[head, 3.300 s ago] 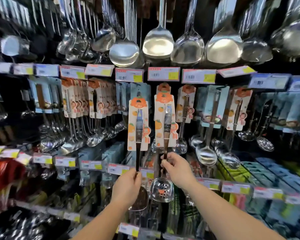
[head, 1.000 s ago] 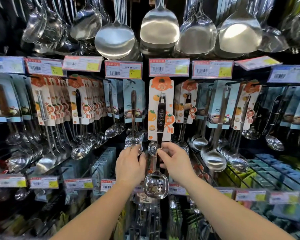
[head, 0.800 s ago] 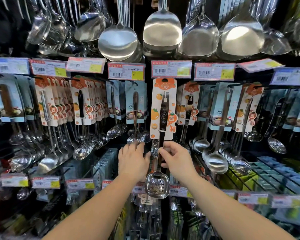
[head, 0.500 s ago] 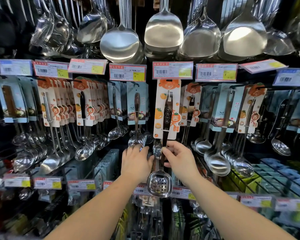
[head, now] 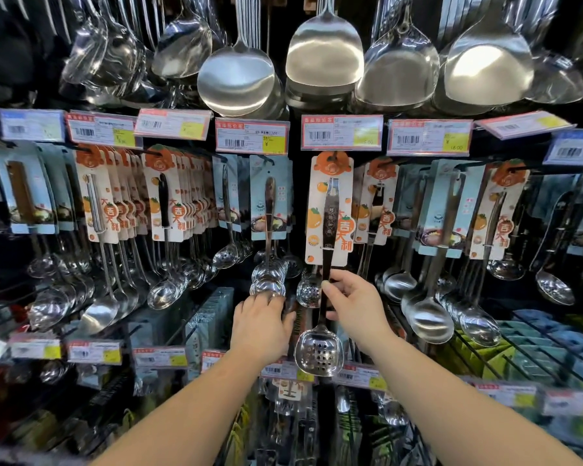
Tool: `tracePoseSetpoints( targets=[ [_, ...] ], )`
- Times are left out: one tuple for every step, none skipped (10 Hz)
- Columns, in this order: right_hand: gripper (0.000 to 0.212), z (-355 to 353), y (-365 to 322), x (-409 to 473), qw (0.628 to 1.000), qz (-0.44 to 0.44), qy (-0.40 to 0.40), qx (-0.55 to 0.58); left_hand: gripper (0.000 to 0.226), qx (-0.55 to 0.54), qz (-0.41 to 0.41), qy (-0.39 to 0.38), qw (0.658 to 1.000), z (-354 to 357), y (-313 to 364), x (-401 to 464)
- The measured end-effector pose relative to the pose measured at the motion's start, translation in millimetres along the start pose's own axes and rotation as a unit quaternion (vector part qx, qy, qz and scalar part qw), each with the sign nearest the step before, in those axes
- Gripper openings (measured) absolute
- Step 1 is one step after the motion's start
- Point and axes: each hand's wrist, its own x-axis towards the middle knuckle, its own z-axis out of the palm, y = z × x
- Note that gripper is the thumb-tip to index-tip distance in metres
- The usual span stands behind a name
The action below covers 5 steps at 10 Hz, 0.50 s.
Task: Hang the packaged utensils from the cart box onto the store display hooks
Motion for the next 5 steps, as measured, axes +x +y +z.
tracePoseSetpoints(
  targets=[
    [0.031,0,5,15,0.999,0.027,-0.005,-0.017,0.047,0.003,-0.004,-0.008,1.000,-1,0,0],
    [0.031,0,7,30,0.999,0.037,-0.017,-0.020,0.048,0.001,-0.005,-0.018,1.000,-2,2,-1],
    [0.042,-2,9,39,0.996,0.046,-0.020,-0.073,0.050,-0.003,-0.008,-0.027,1.000,-4,6,-6],
    [0.049,-5,21,34,0.993,0.066,-0.024,-0.094,0.051,0.001,-0.011,-0.026,1.000,-2,8,-13],
    [0.046,-12,25,17,0.986,0.086,-0.020,-0.139,0.050,0.015,-0.014,-0.024,0.999,3,12,-20]
  ],
)
